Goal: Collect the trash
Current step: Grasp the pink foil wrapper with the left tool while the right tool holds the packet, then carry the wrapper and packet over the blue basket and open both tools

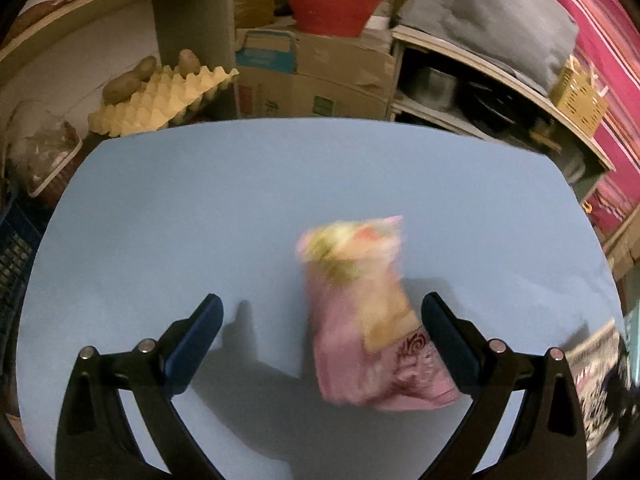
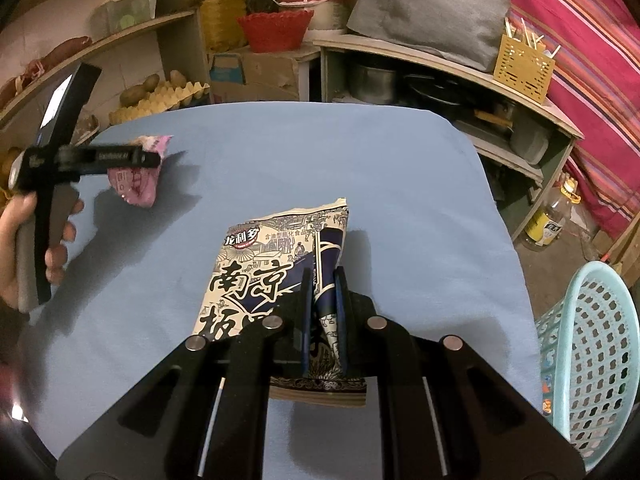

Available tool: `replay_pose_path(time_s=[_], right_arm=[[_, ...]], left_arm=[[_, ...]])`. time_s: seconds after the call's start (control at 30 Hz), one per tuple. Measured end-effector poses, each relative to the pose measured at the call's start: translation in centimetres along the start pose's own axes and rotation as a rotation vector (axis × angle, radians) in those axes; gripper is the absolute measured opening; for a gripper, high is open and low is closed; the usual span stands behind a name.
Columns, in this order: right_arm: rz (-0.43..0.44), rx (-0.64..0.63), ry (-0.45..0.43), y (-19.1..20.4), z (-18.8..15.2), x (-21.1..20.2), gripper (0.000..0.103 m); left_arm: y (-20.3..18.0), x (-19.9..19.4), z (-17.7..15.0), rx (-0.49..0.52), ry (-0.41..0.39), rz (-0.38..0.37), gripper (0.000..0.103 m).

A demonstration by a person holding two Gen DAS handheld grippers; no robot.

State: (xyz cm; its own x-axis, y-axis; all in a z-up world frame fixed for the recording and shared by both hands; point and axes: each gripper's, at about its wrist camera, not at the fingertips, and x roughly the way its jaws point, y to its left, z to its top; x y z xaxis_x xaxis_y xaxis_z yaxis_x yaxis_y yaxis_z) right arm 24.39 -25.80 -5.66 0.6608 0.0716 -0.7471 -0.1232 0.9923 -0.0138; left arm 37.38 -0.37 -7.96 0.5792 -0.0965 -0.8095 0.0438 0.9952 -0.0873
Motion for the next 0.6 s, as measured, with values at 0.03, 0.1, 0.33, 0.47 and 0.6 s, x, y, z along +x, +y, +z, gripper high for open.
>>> replay_pose_path(time_s=[0.03,0.1,0.33,0.47,0.6], right_arm=[[0.002,0.0,-0.002,0.0,0.0,-0.1,0.011],[0.005,-0.002,-0.008,0.1,0.0,-0.4,0.011],[0.007,0.0,-0.028,-0.4,-0.4,-1.5,0.011],[0.005,0.016,-0.042,-1.4,-0.6,-2.4,0.011],[0.005,0.035,-0.056,-2.5,-0.8,-3.3,0.011]], left_arm=[[-0.1,-0.1,-0.3,0.005,0.003,-0.004,0.097],[-0.5,-0.3,-1.0,0.016,0.01,-0.019,0.097],[-0.4,0.6,-1.0,0.018,0.02,-0.056,0.04],[-0.4,0.2,-0.9,0.006,-0.008,-0.088,0.03],[-1.0,-1.1,-0.8,0.01,-0.041,-0.089,0.025]])
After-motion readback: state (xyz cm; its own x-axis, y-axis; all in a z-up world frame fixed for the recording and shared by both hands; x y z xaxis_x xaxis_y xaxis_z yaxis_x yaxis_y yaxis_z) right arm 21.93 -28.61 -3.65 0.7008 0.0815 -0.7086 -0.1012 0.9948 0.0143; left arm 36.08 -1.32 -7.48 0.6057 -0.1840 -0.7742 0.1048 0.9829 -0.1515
